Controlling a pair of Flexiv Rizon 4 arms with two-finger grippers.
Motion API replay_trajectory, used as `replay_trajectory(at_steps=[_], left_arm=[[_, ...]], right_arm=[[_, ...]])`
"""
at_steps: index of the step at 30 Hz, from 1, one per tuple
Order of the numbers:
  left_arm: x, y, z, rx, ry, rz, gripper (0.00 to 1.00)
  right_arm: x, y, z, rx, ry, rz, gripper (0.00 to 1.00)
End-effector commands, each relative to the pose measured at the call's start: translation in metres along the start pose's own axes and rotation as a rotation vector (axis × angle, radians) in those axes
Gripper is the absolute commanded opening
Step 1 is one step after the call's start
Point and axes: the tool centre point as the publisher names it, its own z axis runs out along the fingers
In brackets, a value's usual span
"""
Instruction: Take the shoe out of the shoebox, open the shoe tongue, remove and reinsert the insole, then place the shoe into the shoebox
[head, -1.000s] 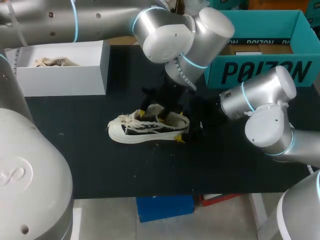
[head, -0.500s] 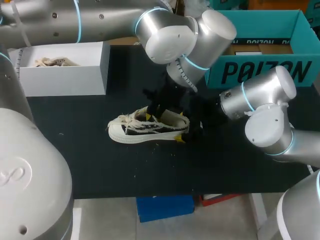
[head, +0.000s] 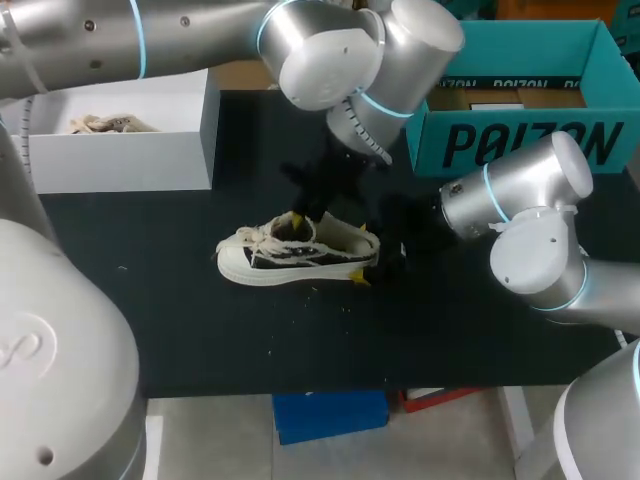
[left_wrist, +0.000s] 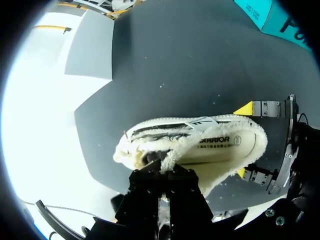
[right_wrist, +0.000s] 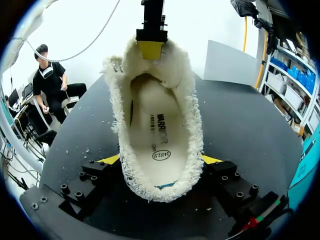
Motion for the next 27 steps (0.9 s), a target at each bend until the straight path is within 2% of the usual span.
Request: replay_trajectory(at_steps=[1, 10, 27], left_arm=[[-0.016, 0.004, -0.003, 0.021, 0.064, -0.014, 0.0], [-0.036, 0.004, -0.009, 0.046, 0.157, -0.041, 0.0], [-0.062, 0.014, 0.012, 0.092, 0.297, -0.03, 0.0]], right_arm=[[-0.001, 0.001, 0.0, 0.002, 0.001, 0.001, 0.0], [-0.001, 0.001, 0.0, 0.002, 0.001, 0.001, 0.0], [-0.001, 0.001, 0.0, 0.002, 0.001, 0.001, 0.0]])
